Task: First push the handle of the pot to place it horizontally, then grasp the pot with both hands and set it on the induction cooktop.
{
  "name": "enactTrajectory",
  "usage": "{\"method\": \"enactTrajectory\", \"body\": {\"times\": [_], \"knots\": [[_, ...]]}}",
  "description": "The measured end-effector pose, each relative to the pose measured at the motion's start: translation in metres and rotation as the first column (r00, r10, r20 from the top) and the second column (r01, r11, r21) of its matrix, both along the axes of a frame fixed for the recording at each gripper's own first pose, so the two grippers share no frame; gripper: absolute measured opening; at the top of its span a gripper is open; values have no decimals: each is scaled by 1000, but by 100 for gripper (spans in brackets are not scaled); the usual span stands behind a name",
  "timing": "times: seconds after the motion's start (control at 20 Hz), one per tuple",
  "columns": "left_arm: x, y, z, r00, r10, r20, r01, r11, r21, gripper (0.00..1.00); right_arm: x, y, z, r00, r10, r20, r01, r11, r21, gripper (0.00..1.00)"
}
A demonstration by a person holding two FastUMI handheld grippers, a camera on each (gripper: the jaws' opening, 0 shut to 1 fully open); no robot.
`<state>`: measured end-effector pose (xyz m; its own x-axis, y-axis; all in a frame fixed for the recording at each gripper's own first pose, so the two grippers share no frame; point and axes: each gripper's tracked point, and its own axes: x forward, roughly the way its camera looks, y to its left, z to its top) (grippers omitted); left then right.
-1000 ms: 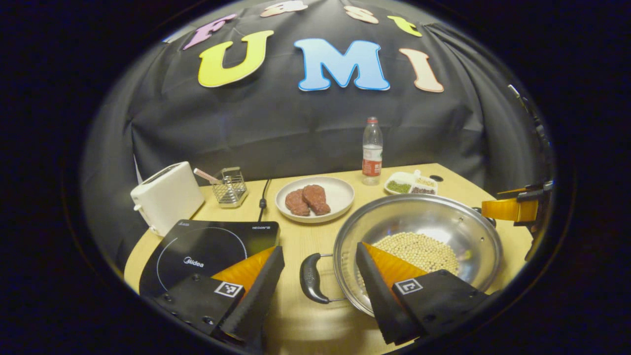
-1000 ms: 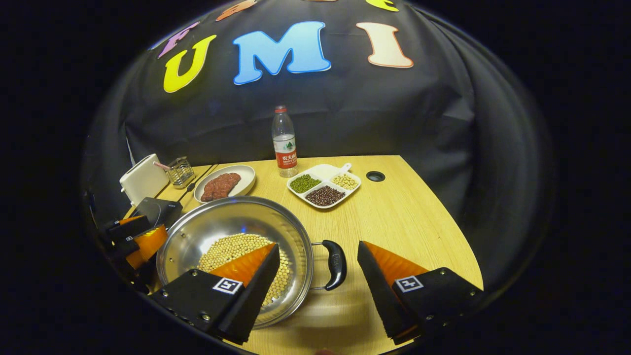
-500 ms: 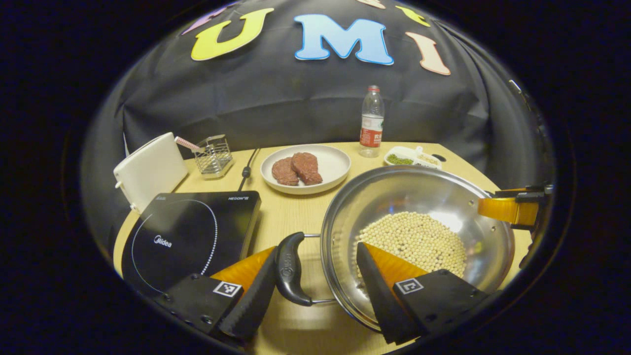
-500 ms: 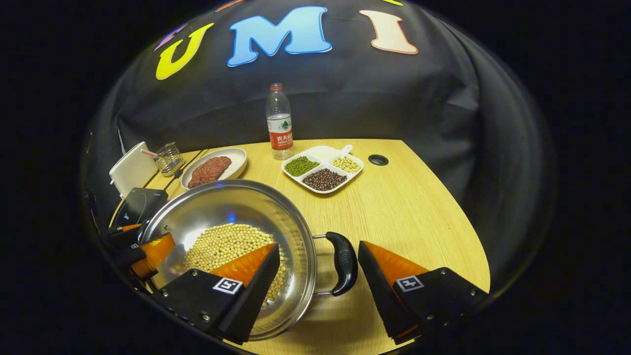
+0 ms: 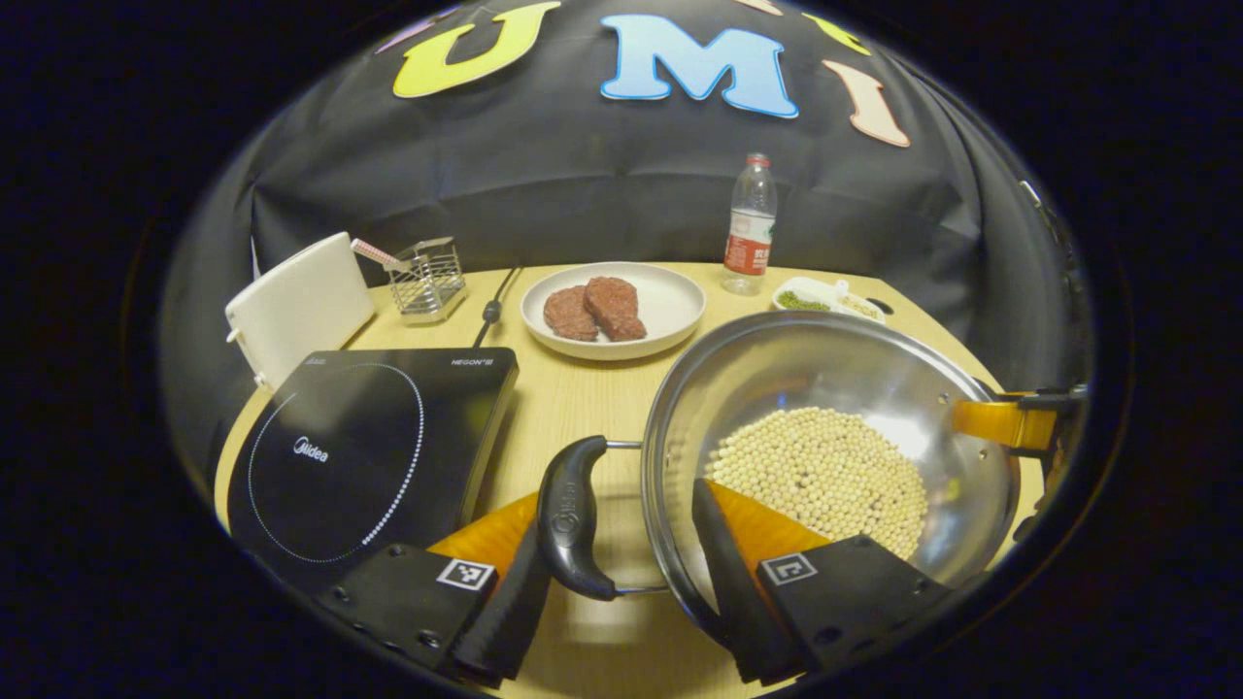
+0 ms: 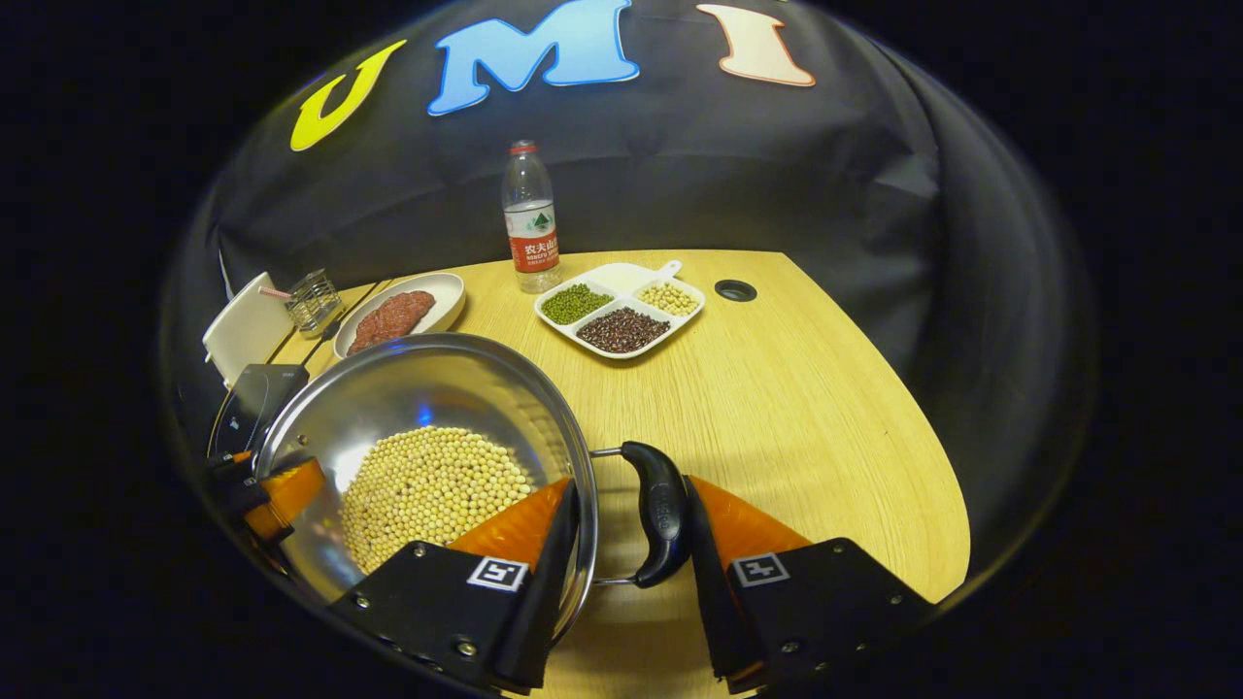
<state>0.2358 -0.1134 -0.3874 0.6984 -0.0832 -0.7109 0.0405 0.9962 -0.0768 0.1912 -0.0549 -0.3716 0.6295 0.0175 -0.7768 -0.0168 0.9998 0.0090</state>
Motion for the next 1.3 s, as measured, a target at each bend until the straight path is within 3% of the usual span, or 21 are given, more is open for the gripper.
{"method": "enactTrajectory", "body": {"times": [0.2, 0.35, 0.7, 0.8, 0.9, 0.95, 1.0, 1.15, 1.2, 1.3], "knots": [[5, 3, 1, 999, 53, -8, -53, 998, -39, 75, -3, 1, 2, 1000, 25, 0, -25, 999, 20, 56], [1, 3, 5, 996, 87, 2, -87, 994, -60, 65, -6, 0, 3, 999, 50, 10, -50, 998, -23, 56], [-29, -3, 35, 989, 145, 33, -143, 988, -53, 71, -16, -8, 28, 994, 107, 24, -106, 994, -29, 55], [-30, 0, 47, 988, 145, 48, -142, 988, -61, 63, -19, -6, 41, 994, 102, 39, -101, 995, -26, 56], [-28, 7, 59, 988, 133, 78, -129, 990, -55, 68, -21, -2, 51, 994, 93, 54, -92, 995, -33, 56], [-26, 11, 63, 988, 123, 89, -119, 992, -51, 64, -22, 1, 54, 995, 85, 58, -83, 996, -37, 56], [-24, 15, 66, 989, 115, 94, -111, 993, -49, 68, -23, 5, 58, 995, 75, 64, -72, 997, -39, 56], [-17, 35, 71, 992, 87, 93, -81, 995, -65, 68, -29, 23, 68, 997, 39, 71, -36, 998, -42, 56], [-15, 43, 72, 993, 75, 96, -69, 995, -66, 72, -30, 30, 72, 997, 31, 76, -27, 999, -47, 55], [-12, 60, 77, 992, 63, 107, -56, 996, -63, 68, -33, 45, 76, 997, 12, 78, -8, 999, -43, 56]]}}
